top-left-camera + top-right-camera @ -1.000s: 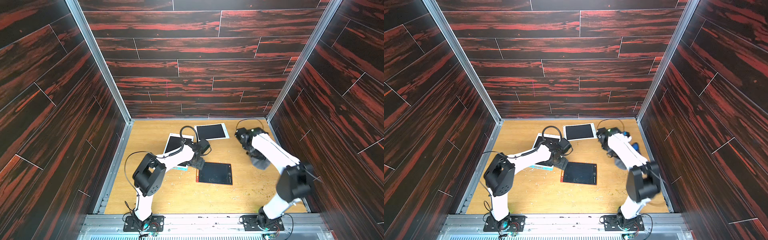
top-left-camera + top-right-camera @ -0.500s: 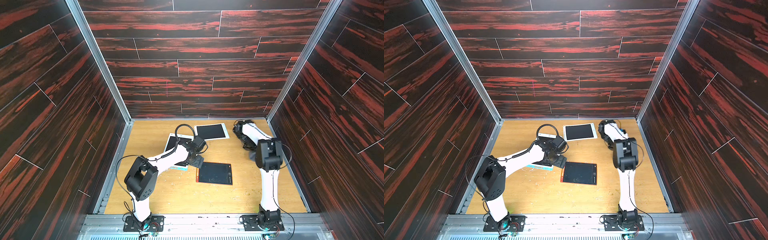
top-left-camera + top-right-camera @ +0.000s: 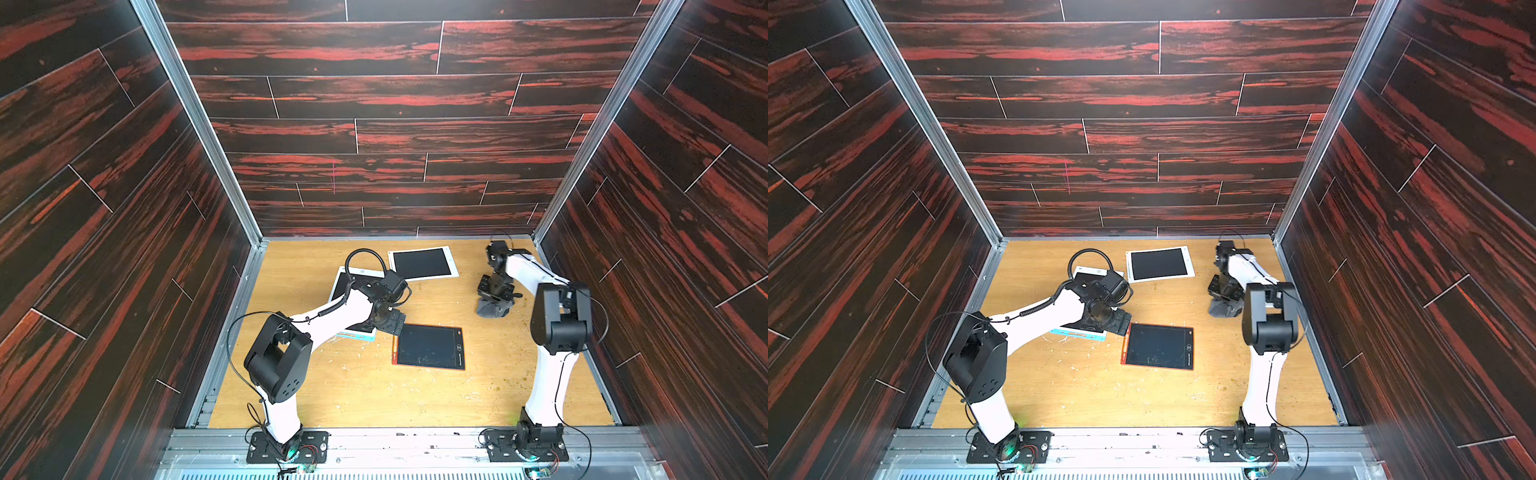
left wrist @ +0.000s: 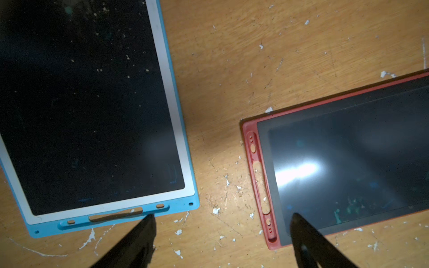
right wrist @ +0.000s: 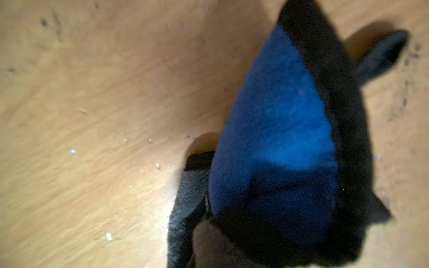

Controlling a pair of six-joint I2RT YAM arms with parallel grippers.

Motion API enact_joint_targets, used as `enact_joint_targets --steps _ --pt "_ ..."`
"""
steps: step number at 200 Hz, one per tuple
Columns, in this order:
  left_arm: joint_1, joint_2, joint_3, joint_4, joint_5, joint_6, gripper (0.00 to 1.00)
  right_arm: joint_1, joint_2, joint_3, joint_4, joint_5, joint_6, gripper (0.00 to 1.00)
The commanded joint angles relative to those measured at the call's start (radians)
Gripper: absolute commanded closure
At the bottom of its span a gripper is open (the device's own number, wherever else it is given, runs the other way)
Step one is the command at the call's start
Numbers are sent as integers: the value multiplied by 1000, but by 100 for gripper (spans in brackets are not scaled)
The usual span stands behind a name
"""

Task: Wipe the drawing tablet
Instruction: Place the cleaning item at the center of the board.

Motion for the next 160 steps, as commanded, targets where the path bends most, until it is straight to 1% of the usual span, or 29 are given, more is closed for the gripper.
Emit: enact_joint_targets --steps 1,4,10,14,23,26,29,45,62,78,117,121,123,125,127,129,133,144,160 --pt "5 -15 10 -18 2 8 9 -8 -29 -33 73 -100 -37 76" --pt "5 -13 11 -19 3 8 9 -9 -34 -37 76 -101 -36 72" --pt "4 -10 14 -21 4 8 9 -9 -45 -45 88 -105 -37 70" --pt "5 -7 16 -23 4 8 9 -8 -51 -47 93 -107 -35 64" --pt "4 -3 21 -24 5 7 9 -9 -70 -55 108 -111 -30 61" --pt "5 -2 22 -25 5 8 9 -9 -75 -57 110 -111 -30 57" --pt "5 -3 23 -27 7 8 9 -8 -81 -57 114 -113 -28 56" --pt "5 2 31 -33 6 9 9 -8 -113 -55 129 -128 -27 53" --pt "4 4 35 -37 5 11 9 -8 -143 -34 130 -162 -14 52" --pt "4 7 42 -44 1 13 9 -8 -171 -6 123 -169 -3 52" --pt "4 6 41 -43 2 9 9 -9 -201 44 69 -128 -13 51" --pt "5 7 41 -41 2 9 9 -8 -207 38 68 -116 -12 37" --pt "4 7 41 -41 3 9 9 -9 -212 33 70 -111 -11 26" --pt "4 7 41 -41 4 9 9 -8 -219 27 74 -105 -11 18" --pt "5 7 41 -42 4 9 9 -10 -223 17 79 -102 -10 8" --pt "5 7 41 -41 5 9 9 -9 -231 10 85 -99 -8 3" --pt "4 8 41 -41 5 9 9 -9 -248 -12 101 -91 -5 1" --pt "5 9 42 -40 7 9 9 -12 -293 -75 152 -90 0 1" --pt "5 8 42 -42 6 12 9 -22 -306 -100 139 -82 25 1"
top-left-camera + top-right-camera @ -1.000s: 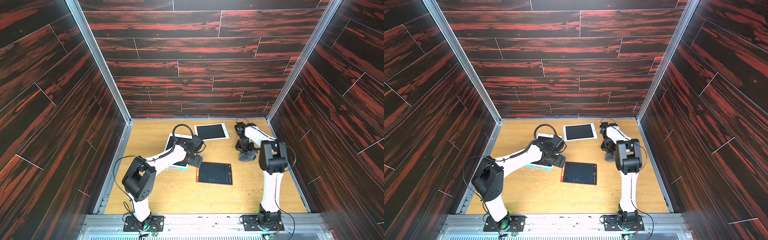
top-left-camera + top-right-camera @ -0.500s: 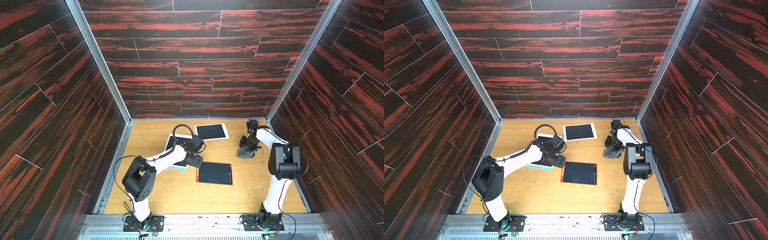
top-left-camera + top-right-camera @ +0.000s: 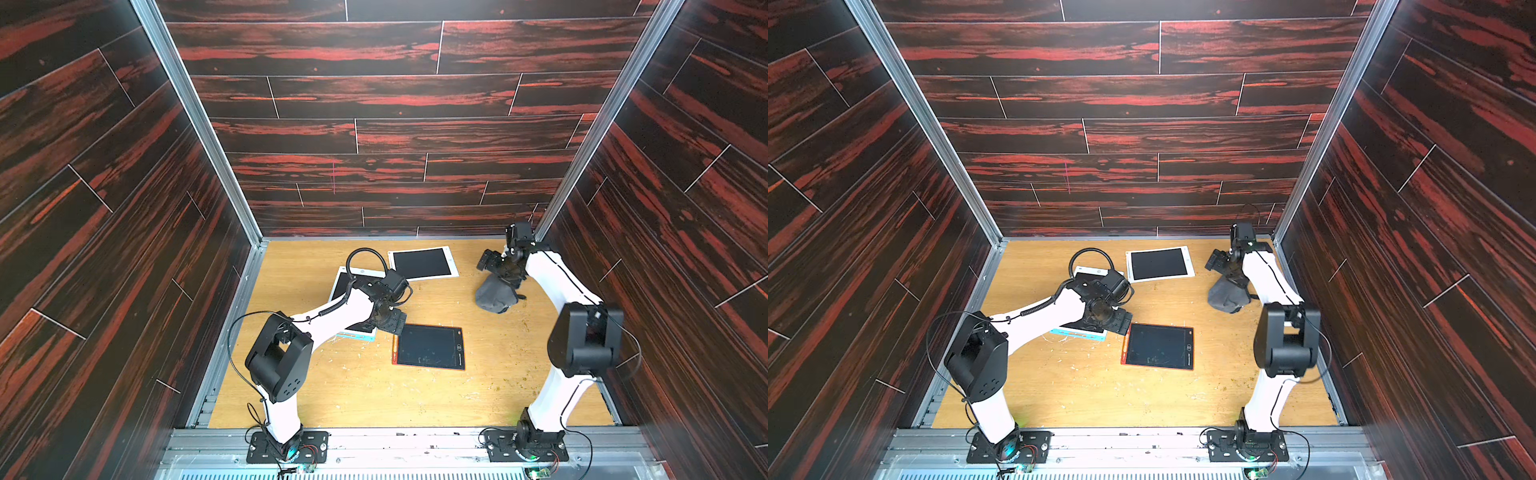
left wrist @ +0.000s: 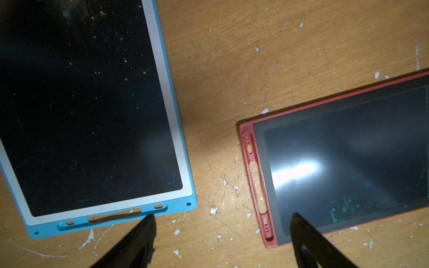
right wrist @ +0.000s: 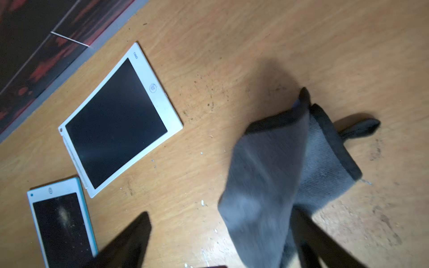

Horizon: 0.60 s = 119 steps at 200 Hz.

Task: Wipe the drawing tablet
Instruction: Place the cleaning item at the center of the board, then pick up the cleaning item at the center of the board.

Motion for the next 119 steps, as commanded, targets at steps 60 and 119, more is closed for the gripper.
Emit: enact_joint_targets --steps 60,119 --pt "5 3 18 -33 3 14 9 -45 -84 -167 68 -37 68 1" --pt "4 0 16 -36 4 17 9 -48 53 -145 32 -44 99 1"
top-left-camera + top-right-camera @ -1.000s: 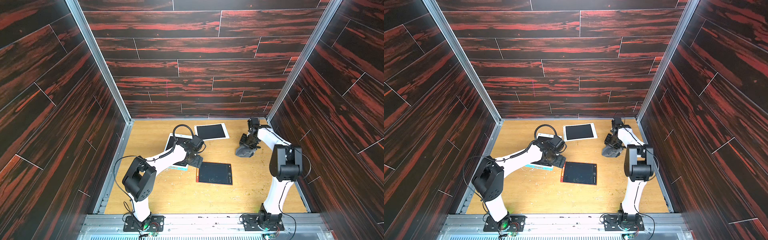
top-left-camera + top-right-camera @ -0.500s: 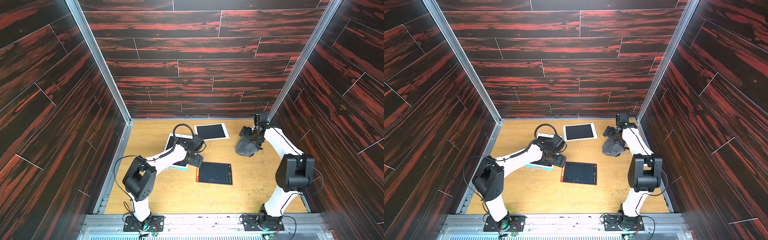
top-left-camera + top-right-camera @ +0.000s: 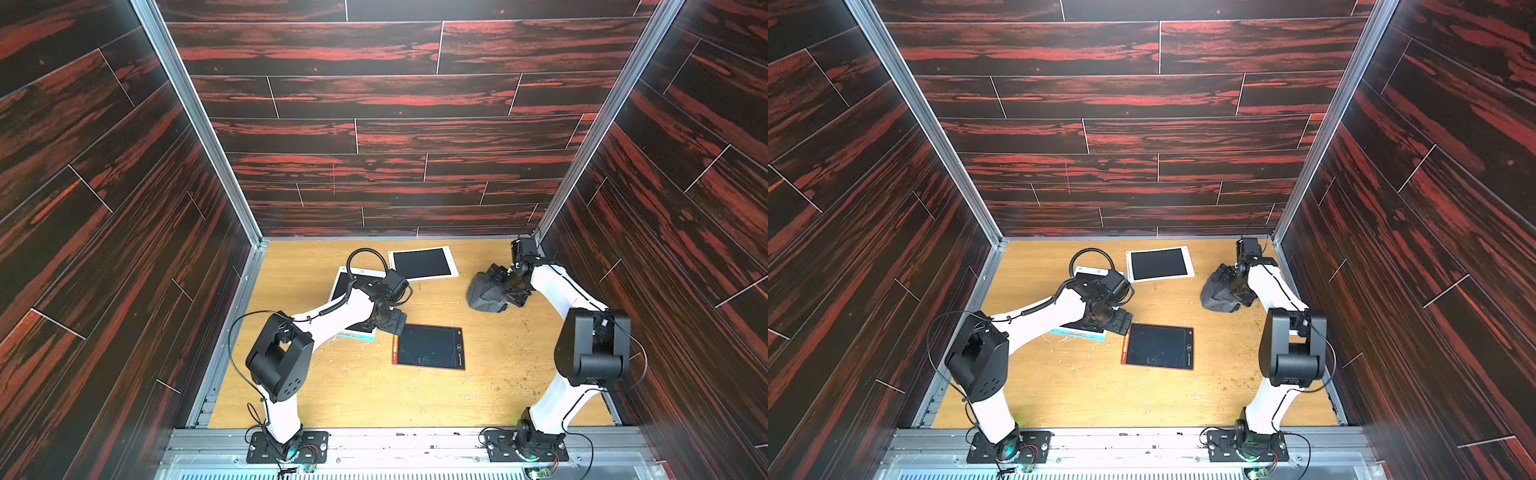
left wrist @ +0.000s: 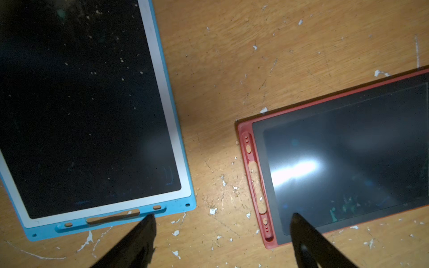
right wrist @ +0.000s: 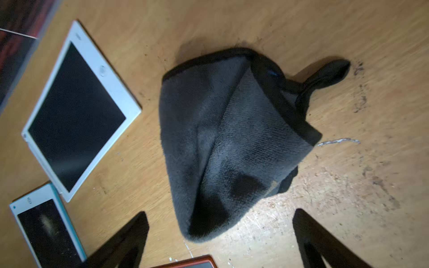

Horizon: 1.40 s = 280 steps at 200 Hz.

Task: Wipe the drawing tablet
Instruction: Pick up the cleaning item at the center of the board, then wipe the dirt from the drawing tablet.

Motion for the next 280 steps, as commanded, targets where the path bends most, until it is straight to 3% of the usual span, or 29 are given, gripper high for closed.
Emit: enact_joint_targets --steps 1,96,109,126,155,162,201,232,280 --pt "5 -6 14 -36 -2 11 9 -1 76 26 -22 -10 24 1" --pt "5 -19 -4 -38 -11 12 9 0 247 111 -38 18 -4 1" --pt "5 -16 -2 -39 -11 13 9 1 266 124 -36 14 -11 6" --pt "4 -17 -3 -42 -13 13 9 1 274 129 -29 11 -17 24" --pt "4 -18 -9 -45 -14 13 9 2 235 114 -22 47 -20 88" --pt "5 -18 -10 -45 -14 13 9 1 216 110 -26 70 -22 100" --pt "5 -20 -12 -54 -22 11 9 50 -38 -25 24 160 -54 100" --pt "4 -24 -28 -57 -31 10 9 191 -270 -93 -52 197 -111 100" --pt "3 8 -51 -52 -40 10 9 460 -390 -217 -175 70 -92 100"
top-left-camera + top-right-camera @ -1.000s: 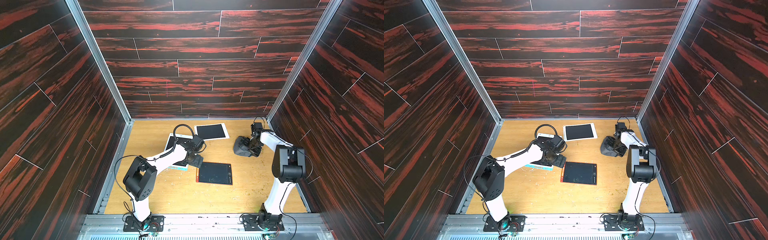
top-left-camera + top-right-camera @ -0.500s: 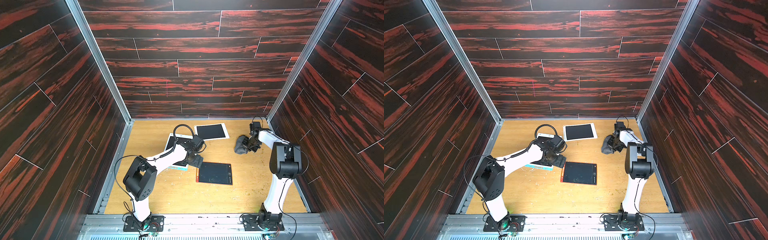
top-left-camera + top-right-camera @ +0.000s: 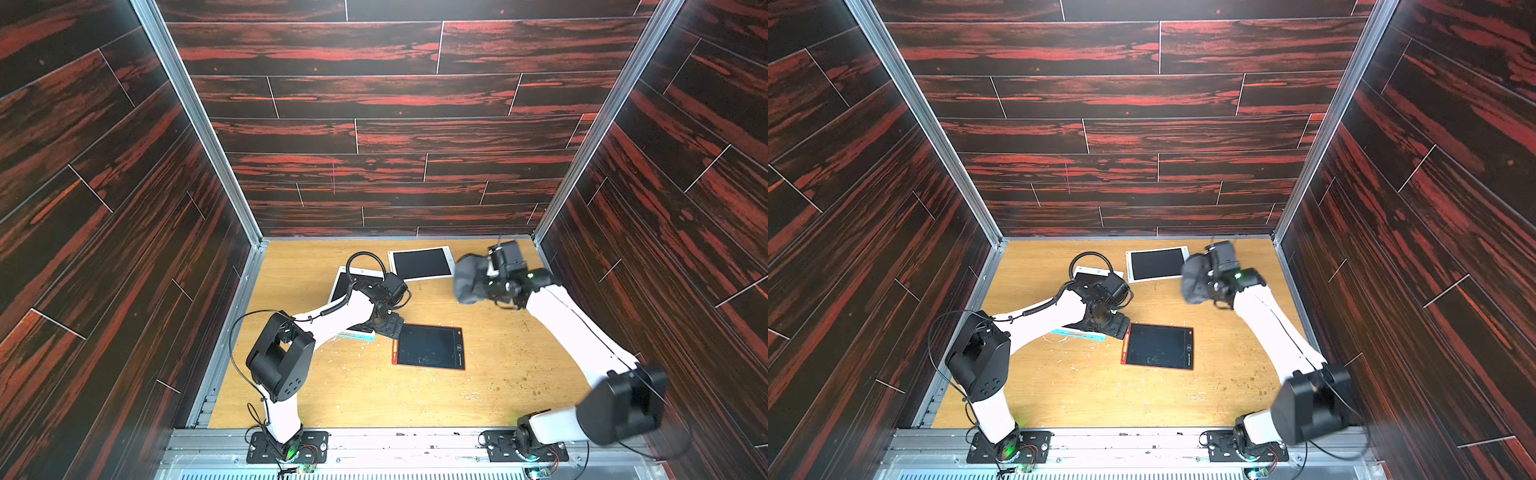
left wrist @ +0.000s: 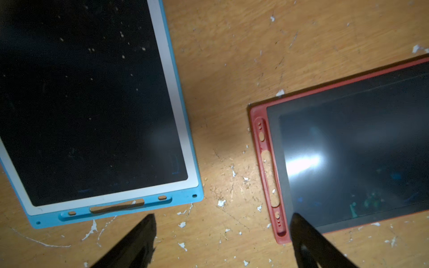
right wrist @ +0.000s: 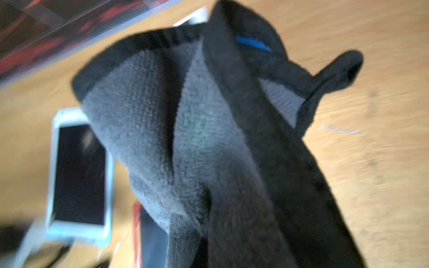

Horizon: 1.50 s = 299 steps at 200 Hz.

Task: Wipe the drawing tablet
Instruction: Wipe the dirt from the drawing tablet.

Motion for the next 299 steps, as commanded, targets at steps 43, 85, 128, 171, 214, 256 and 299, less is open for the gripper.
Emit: enact_joint_targets --steps 43,85,128,171,214,256,299 --pt "-18 44 -20 -23 -7 -20 12 300 70 -231 22 -196 80 100" --pt "-47 108 14 -51 -39 -43 14 328 163 -270 94 -242 104 100" --pt "-69 166 60 -86 -95 -53 13 330 199 -281 42 -121 104 100" --pt "-83 210 92 -107 -120 -49 13 367 283 -255 63 -118 126 100" --pt "-86 209 79 -109 -126 -57 13 456 399 -168 124 -219 168 100" --pt "-90 199 71 -102 -117 -64 13 460 432 -141 54 -104 201 100" --pt "-90 186 58 -96 -114 -56 12 293 294 -367 -36 78 190 100"
